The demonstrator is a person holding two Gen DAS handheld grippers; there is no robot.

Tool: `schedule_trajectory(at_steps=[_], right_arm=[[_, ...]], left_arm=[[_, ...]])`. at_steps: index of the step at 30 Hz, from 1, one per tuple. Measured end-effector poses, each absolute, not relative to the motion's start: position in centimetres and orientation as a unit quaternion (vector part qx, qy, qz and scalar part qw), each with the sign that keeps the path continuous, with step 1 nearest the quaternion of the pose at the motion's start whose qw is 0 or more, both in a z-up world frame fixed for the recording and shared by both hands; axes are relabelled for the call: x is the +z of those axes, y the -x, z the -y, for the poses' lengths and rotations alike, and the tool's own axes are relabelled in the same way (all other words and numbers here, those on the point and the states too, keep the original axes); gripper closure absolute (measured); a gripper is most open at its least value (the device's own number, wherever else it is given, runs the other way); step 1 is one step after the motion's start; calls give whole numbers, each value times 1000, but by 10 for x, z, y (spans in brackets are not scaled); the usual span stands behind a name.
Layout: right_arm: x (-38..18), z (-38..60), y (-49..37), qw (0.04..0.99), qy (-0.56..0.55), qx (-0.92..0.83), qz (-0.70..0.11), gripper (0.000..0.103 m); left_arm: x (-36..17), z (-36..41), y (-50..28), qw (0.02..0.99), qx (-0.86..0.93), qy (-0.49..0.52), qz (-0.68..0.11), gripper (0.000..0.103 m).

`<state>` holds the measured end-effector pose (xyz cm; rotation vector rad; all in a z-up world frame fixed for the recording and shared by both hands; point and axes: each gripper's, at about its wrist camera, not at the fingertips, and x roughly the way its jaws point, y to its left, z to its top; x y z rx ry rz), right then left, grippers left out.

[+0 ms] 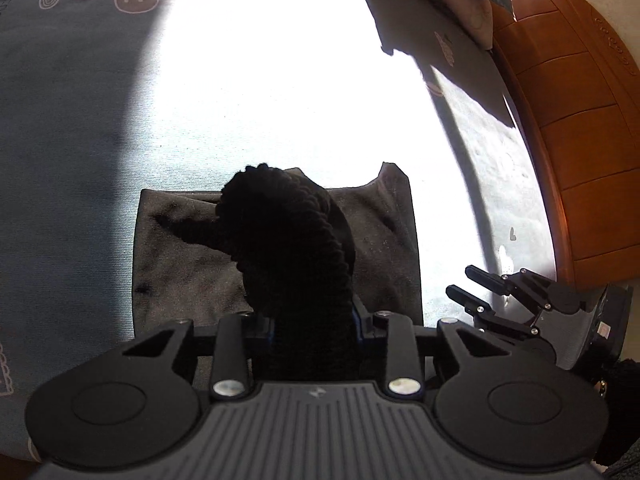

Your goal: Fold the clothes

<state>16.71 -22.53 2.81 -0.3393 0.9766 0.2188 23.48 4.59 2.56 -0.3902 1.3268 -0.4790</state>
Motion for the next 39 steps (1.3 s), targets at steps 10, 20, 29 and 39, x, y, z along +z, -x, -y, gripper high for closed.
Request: schedule_trajectory(at_steps=[10, 20, 29, 39], right_arm=[[18, 271, -169, 859, 124, 25, -496, 64], [11, 259, -177, 853, 109, 33, -510, 64], [7, 240, -188, 845, 115, 55, -520, 64], [5, 220, -203, 842, 116, 78, -521, 64]], left_arm=[[63, 13, -251, 702, -312, 238, -595, 73], [-3, -52, -249, 718, -238, 213, -619, 74], [-32, -90, -241, 735, -240, 241, -587, 70], [-52, -138, -224, 727, -138, 314, -595, 34]])
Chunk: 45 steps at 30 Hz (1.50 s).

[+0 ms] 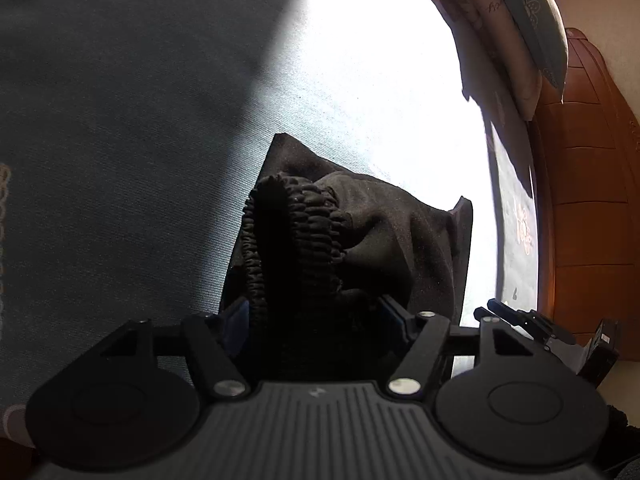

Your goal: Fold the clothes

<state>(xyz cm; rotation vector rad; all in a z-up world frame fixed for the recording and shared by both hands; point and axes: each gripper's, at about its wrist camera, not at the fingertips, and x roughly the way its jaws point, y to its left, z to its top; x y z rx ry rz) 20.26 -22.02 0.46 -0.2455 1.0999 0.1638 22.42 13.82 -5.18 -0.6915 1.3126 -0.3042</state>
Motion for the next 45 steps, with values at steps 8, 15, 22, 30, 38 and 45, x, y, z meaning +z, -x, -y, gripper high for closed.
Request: schedule_trajectory(at_steps=[8, 15, 22, 30, 38, 45], right_arm=[[18, 198, -206, 854, 97, 142, -490, 68], [25, 147, -229, 859, 77, 242, -444, 79], [15, 101, -251, 844, 92, 288, -443, 79], [-4, 49, -271, 823, 122, 321, -453, 79], [0, 62, -273, 825, 92, 289, -477, 79], [10, 123, -231, 829, 75, 244, -497, 79]], left_arm=[[9, -92, -230, 800, -204, 198, -528, 32], [-37, -46, -234, 802, -248, 85, -537, 33], [-16, -66, -214, 808, -242, 91, -529, 34], [-29, -64, -192, 788, -280, 74, -544, 32], [-16, -82, -186, 794, -273, 106, -533, 32], [-11, -67, -227, 820, -283, 111, -484, 32]])
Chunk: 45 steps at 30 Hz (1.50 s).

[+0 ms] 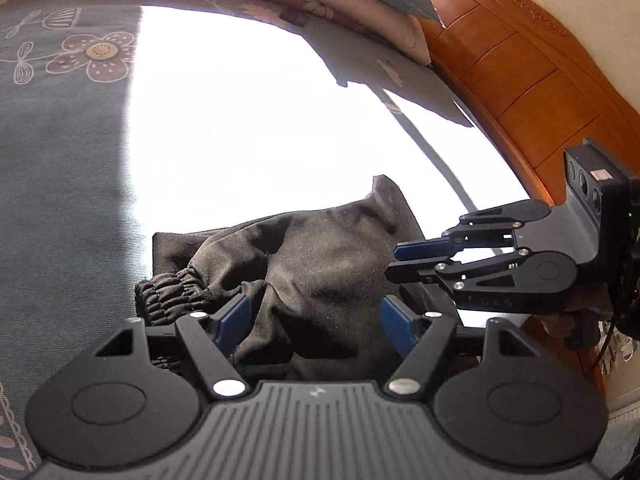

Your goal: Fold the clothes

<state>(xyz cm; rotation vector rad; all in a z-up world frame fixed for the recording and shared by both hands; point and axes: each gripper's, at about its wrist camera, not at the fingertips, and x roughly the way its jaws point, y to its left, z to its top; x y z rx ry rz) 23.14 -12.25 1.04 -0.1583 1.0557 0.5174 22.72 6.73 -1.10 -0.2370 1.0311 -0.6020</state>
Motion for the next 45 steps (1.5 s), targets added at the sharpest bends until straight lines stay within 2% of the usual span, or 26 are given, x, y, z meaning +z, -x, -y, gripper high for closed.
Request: schedule_trajectory(at_steps=[6, 11, 16, 21, 24, 32, 36, 39, 45], right_arm=[[-10, 141, -218, 827, 71, 222, -512, 79], [0, 147, -203, 829, 61, 241, -501, 79], [8, 150, -175, 811, 61, 292, -503, 79], [-20, 145, -165, 800, 67, 308, -511, 79], [-25, 145, -159, 806, 69, 299, -506, 79], [-4, 141, -143, 806, 56, 310, -501, 75], [-18, 138, -140, 796, 52, 307, -519, 75], [-27, 140, -140, 794, 39, 302, -527, 74], [-16, 147, -135, 790, 23, 314, -526, 74]], left_arm=[[-51, -69, -246, 810, -256, 137, -509, 32], [-18, -54, -249, 803, -271, 114, -519, 32], [0, -11, -267, 769, -347, 153, -515, 27], [-43, 43, -288, 712, -381, 194, -557, 27], [-71, 57, -293, 708, -349, 180, -588, 29], [-27, 65, -284, 697, -379, 190, -578, 24], [-47, 84, -287, 707, -361, 154, -588, 24], [-62, 86, -290, 706, -360, 165, -587, 24], [-36, 79, -286, 710, -354, 151, -590, 24]])
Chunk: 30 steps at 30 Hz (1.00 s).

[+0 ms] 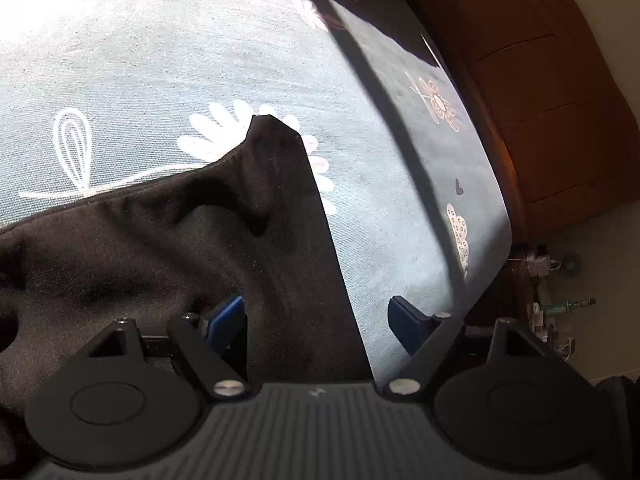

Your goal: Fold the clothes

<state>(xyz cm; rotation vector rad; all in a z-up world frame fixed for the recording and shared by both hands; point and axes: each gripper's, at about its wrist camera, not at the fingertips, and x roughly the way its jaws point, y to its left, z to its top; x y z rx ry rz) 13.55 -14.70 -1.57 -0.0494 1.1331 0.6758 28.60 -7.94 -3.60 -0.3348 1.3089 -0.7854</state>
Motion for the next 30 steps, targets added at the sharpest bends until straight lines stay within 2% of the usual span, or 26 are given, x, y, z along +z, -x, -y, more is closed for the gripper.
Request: schedule_trajectory(at_steps=[3, 9, 12, 18, 22, 30], right_arm=[[-18, 150, -132, 781, 20, 322, -534, 73], [-32, 152, -143, 767, -17, 305, -564, 72], [-27, 162, -154, 753, -56, 292, -587, 71], [-3, 173, -168, 749, -56, 269, -603, 63], [0, 182, -174, 745, -59, 251, -616, 60], [-9, 197, -168, 740, -63, 223, -631, 60]], left_arm=[[-28, 66, -277, 711, -351, 150, -590, 24], [-55, 56, -271, 719, -290, 160, -611, 24], [-44, 60, -272, 729, -290, 144, -603, 24], [-4, 46, -261, 756, -265, 88, -592, 24], [4, 31, -241, 756, -239, 91, -602, 24], [-27, 36, -209, 729, -217, 126, -637, 24]])
